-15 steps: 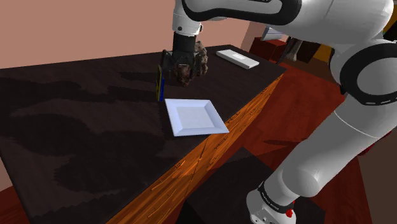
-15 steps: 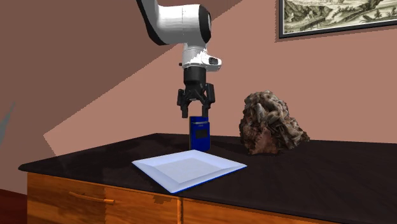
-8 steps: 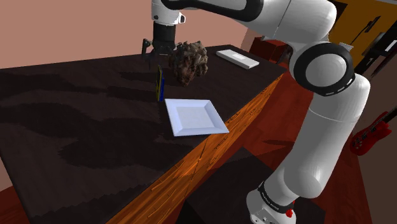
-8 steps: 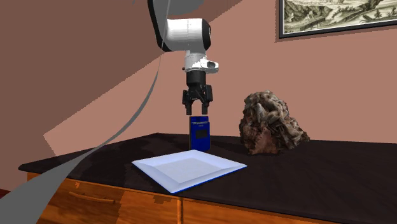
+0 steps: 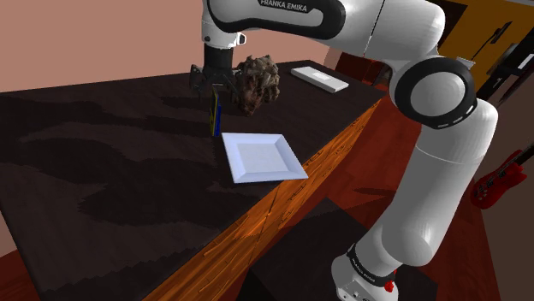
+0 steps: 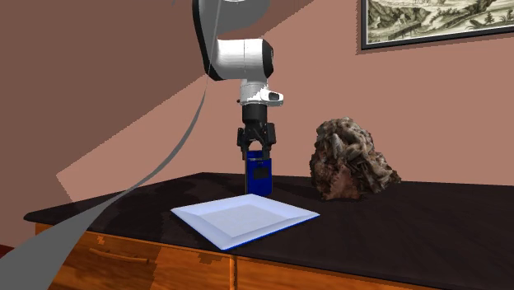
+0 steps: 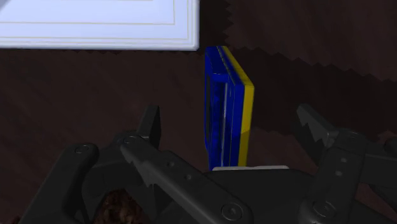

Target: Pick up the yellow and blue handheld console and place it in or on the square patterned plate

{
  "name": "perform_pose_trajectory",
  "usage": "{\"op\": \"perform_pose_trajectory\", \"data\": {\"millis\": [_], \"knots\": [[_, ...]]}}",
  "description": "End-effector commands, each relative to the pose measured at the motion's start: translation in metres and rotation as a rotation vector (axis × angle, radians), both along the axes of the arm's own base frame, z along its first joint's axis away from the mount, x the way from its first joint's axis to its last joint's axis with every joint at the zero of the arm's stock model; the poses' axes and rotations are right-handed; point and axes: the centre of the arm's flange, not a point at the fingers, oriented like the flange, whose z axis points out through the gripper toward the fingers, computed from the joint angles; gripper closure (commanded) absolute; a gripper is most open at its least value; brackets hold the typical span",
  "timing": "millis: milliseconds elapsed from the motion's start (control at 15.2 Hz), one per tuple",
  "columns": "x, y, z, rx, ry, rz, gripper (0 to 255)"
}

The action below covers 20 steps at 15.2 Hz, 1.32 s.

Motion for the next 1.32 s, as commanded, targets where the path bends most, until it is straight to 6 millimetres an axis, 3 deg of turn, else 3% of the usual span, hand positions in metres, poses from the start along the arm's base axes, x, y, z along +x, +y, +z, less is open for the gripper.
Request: {"op": "perform_pose_trajectory", "data": {"millis": [0, 330, 396, 990, 1254], "knots": [[-0.001, 0.0, -0.002, 0.0, -0.001, 0.0, 0], [-0.001, 0.0, -0.002, 0.0, -0.001, 0.0, 0], [-0.001, 0.0, -0.002, 0.0, -0.001, 0.0, 255], [-0.001, 0.0, -0.002, 0.0, -0.001, 0.0, 255], [-0.001, 0.0, 0.019, 0.0, -0.001, 0.0, 255]]}}
